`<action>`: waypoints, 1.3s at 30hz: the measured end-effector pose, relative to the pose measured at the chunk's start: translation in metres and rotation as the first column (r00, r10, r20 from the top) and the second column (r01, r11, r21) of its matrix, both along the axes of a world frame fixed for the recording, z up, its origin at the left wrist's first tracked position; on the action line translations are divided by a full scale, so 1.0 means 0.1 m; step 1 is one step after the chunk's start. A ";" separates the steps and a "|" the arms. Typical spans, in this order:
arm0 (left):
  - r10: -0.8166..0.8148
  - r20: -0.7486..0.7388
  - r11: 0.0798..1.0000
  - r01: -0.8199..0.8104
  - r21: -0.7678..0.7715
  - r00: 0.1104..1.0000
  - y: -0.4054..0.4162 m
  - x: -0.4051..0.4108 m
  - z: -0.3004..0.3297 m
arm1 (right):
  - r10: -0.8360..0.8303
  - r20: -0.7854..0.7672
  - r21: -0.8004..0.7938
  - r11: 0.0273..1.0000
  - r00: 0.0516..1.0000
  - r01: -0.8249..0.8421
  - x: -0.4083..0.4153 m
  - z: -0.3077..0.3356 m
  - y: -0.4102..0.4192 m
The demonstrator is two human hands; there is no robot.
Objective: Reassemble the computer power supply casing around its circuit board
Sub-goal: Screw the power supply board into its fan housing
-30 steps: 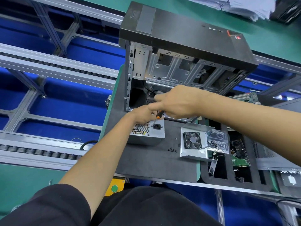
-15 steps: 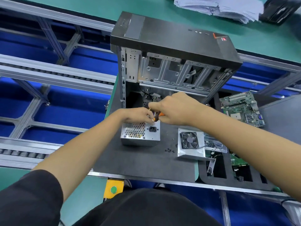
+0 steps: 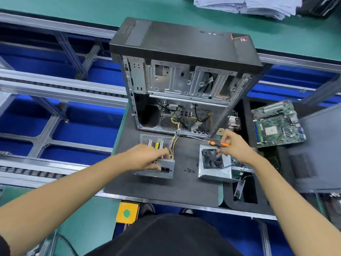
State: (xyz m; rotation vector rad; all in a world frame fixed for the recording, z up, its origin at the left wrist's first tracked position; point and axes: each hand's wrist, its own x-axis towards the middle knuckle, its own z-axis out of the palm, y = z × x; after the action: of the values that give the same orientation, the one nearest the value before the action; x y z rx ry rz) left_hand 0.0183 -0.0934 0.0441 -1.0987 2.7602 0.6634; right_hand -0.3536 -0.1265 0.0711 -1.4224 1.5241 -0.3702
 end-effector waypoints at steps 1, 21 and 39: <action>-0.017 0.016 0.999 0.018 -0.034 1.000 0.06 0.01 -0.04 | -0.044 -0.020 0.015 0.999 0.999 0.044 -0.04 -0.12 0.03; -0.002 -0.082 0.991 -0.009 -0.134 0.997 -0.11 -1.61 -0.11 | 0.312 -0.654 0.070 0.932 0.689 -0.356 -0.51 -0.91 0.23; 0.362 -0.177 0.823 -0.224 0.522 0.915 -0.48 -1.84 -0.55 | -0.053 0.013 -0.073 0.996 0.998 0.054 -0.84 -0.80 0.17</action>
State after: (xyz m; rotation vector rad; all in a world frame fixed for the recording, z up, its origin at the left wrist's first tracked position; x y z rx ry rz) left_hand -0.1662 -0.1417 -0.0109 -1.3969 2.3889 1.5645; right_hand -0.4371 -0.1097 -0.0087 -1.4357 1.5556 -0.4705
